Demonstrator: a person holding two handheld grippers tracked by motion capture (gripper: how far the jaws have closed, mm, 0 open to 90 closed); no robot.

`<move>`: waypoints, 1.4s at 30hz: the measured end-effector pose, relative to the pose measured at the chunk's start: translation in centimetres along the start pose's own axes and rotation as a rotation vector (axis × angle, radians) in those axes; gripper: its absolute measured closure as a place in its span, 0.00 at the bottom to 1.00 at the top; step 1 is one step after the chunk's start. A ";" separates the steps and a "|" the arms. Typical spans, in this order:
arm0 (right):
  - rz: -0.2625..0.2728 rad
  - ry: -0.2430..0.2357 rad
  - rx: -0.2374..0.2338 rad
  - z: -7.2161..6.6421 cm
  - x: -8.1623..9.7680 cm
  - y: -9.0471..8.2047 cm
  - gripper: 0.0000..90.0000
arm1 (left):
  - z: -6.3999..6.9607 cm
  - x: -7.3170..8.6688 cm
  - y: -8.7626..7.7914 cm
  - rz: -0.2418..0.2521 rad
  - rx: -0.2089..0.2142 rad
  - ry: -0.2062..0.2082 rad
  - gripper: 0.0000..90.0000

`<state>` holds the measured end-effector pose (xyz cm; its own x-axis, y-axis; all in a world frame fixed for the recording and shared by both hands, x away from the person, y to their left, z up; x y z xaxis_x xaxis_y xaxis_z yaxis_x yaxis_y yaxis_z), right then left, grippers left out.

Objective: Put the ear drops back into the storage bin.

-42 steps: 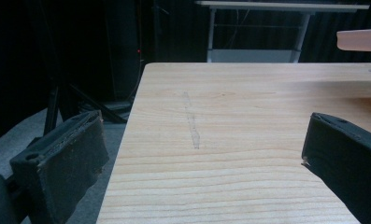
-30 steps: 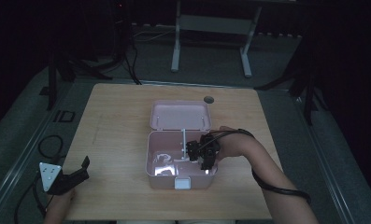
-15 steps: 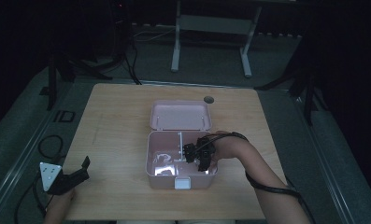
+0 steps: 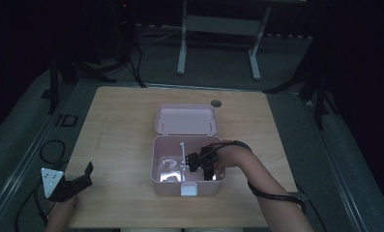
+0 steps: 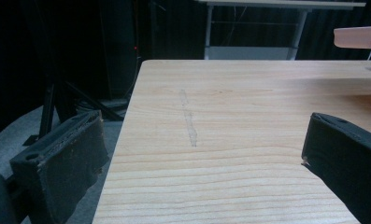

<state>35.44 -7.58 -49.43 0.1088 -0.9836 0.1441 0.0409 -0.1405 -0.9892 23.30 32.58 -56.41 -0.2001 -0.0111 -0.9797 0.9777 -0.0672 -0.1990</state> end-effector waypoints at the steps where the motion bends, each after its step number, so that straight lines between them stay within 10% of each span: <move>1: -0.003 0.000 -0.001 0.0 0.0 0.2 0.66 | 0.0 0.0 0.0 -0.001 0.000 0.000 0.00; 21: -0.013 0.030 -0.009 0.2 -0.1 0.5 0.56 | 0.0 0.0 0.0 -0.001 0.002 0.000 0.00; 42: 0.133 0.103 0.048 0.5 2.2 -6.2 0.29 | 0.0 0.0 0.0 -0.004 0.001 0.004 0.00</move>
Point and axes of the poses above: each handheld gripper's, and its own axes: y roughly forward along the jaws, x roughly out of its underside, z roughly to its right, the point moved 1 cm from there along y, roughly forward along the jaws, and after that the axes turned 1 degree about x, right-handed, at the moved point
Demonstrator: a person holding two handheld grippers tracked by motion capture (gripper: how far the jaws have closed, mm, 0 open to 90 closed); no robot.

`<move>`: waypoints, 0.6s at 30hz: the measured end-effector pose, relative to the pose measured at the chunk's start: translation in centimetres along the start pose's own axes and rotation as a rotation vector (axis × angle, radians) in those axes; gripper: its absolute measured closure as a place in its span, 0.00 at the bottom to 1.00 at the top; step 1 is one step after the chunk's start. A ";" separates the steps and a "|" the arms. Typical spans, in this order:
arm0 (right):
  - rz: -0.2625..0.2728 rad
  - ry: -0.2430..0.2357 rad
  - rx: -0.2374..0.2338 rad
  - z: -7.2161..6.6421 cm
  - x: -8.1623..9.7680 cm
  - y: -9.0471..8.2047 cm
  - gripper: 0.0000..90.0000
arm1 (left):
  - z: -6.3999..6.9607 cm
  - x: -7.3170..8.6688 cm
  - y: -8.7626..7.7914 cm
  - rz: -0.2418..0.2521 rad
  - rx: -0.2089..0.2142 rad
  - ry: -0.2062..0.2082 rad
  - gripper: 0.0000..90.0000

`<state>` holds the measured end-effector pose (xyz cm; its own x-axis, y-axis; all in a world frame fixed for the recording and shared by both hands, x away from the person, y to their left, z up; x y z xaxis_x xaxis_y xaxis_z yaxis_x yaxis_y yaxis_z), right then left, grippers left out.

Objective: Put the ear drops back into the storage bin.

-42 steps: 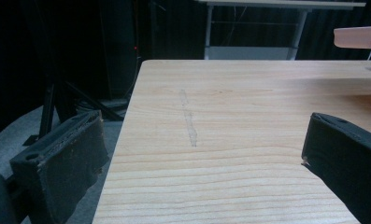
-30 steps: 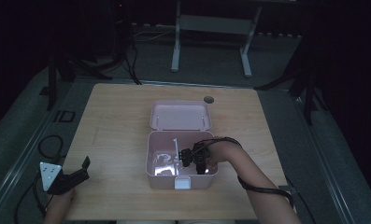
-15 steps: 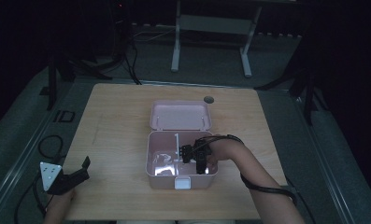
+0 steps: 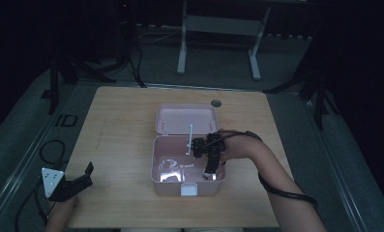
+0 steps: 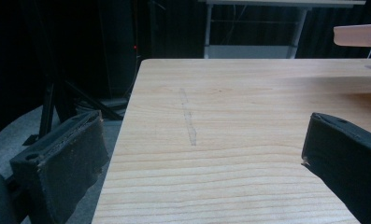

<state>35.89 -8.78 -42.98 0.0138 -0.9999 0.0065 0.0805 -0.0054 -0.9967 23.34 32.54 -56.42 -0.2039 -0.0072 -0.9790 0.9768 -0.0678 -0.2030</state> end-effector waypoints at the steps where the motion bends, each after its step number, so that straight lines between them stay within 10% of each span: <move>1: 0.006 -0.004 0.004 0.0 0.2 -0.4 0.29 | 0.0 0.0 0.0 0.000 -0.001 0.000 0.00; 18: 0.115 0.096 0.052 0.4 5.8 -5.0 0.21 | 0.1 0.0 0.0 -0.005 -0.001 0.007 0.00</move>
Point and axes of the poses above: each handheld gripper's, and its own axes: y roughly forward along the jaws, x roughly out of its underside, z roughly to its right, the point moved 1 cm from there along y, roughly forward along the jaws, and after that the axes turned 1 degree about x, right-handed, at the moved point
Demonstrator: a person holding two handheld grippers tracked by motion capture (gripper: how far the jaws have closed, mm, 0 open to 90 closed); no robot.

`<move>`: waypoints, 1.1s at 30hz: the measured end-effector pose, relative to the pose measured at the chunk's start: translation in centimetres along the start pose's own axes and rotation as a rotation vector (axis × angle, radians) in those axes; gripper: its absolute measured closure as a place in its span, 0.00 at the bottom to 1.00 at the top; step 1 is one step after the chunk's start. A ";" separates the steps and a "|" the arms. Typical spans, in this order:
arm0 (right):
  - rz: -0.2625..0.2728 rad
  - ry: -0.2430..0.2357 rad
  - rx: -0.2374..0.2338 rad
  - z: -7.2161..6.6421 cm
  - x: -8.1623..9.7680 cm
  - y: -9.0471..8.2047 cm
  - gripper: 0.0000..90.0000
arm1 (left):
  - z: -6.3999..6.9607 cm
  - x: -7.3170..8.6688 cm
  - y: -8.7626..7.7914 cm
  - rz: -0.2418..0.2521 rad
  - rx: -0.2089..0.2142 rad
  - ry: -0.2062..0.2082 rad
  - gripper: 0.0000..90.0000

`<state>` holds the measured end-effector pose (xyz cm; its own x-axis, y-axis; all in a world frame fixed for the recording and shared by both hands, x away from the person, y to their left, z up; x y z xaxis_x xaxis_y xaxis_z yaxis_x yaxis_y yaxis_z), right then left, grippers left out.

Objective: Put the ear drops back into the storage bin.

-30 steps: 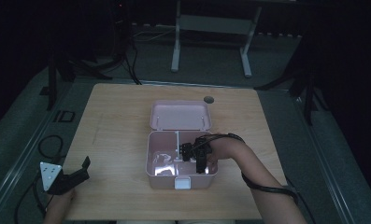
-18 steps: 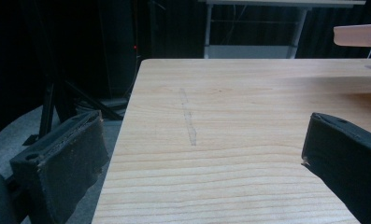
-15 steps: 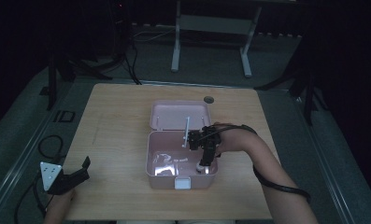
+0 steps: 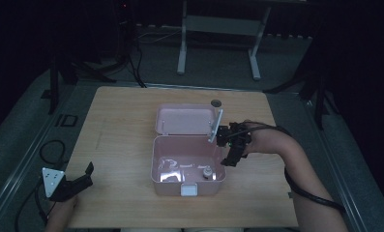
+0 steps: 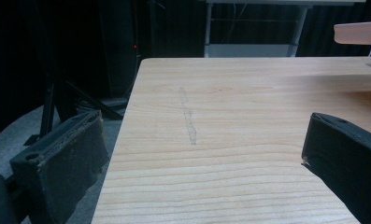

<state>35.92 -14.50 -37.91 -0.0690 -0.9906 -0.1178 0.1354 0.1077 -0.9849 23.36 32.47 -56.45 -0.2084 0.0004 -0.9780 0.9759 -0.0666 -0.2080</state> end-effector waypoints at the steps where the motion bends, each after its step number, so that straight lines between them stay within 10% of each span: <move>1: 0.001 0.005 0.004 0.0 0.4 -0.1 0.21 | 0.0 0.0 0.0 0.000 0.000 0.000 0.00; 15: 0.041 0.123 0.037 0.6 6.2 0.5 0.22 | 0.1 0.0 0.0 -0.002 0.000 0.003 0.00; 33: 0.213 0.356 0.075 0.7 12.9 5.9 0.22 | 0.1 0.0 0.0 -0.001 0.000 0.003 0.00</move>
Point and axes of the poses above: each handheld gripper's, and its own axes: y roughly forward along the jaws, x roughly out of its underside, z roughly to its right, the point moved 1 cm from there along y, roughly forward along the jaws, and after that the axes turned 1 degree about x, right-handed, at the moved point
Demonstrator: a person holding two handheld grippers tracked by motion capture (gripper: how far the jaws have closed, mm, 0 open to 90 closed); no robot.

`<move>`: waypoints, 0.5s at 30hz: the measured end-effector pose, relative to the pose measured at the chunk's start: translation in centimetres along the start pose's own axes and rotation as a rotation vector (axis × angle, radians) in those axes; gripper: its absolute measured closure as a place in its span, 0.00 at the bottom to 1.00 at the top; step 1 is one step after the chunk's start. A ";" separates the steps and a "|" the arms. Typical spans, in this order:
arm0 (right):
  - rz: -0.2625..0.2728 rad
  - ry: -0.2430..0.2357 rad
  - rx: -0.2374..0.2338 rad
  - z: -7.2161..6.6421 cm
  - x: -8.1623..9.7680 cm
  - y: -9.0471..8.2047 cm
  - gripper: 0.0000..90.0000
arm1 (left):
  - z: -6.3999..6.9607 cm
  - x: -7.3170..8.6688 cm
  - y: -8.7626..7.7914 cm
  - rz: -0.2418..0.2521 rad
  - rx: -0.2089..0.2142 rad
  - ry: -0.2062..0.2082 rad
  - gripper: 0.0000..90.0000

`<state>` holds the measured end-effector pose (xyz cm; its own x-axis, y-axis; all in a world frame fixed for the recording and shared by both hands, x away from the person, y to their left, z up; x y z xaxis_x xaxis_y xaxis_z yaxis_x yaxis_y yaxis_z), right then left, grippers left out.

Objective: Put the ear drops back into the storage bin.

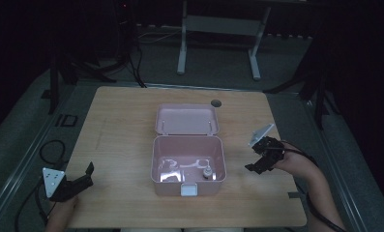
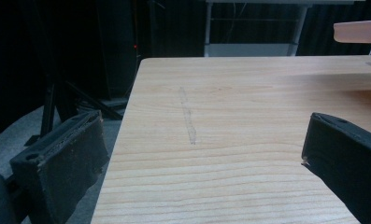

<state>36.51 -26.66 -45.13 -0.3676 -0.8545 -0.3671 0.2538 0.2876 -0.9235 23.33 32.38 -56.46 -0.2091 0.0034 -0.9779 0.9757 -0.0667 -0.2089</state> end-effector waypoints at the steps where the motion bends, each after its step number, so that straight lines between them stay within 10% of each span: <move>1: 0.016 0.021 0.005 0.1 0.4 0.3 0.22 | 0.0 0.0 0.0 0.000 -0.001 0.000 0.00; 15: 0.159 0.197 0.112 -0.5 5.1 3.0 0.21 | 0.0 0.0 0.0 0.003 0.000 -0.004 0.00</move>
<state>34.96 -29.94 -49.82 -0.4791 -0.6989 -0.5311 0.4157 0.3523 -0.8385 23.31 32.40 -56.47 -0.2068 -0.0003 -0.9784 0.9762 -0.0664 -0.2063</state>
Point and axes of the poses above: each handheld gripper's, and its own axes: y roughly forward along the jaws, x roughly out of its underside, z roughly to its right, the point moved 1 cm from there along y, roughly forward along the jaws, and after that the axes turned 1 degree about x, right-handed, at the moved point
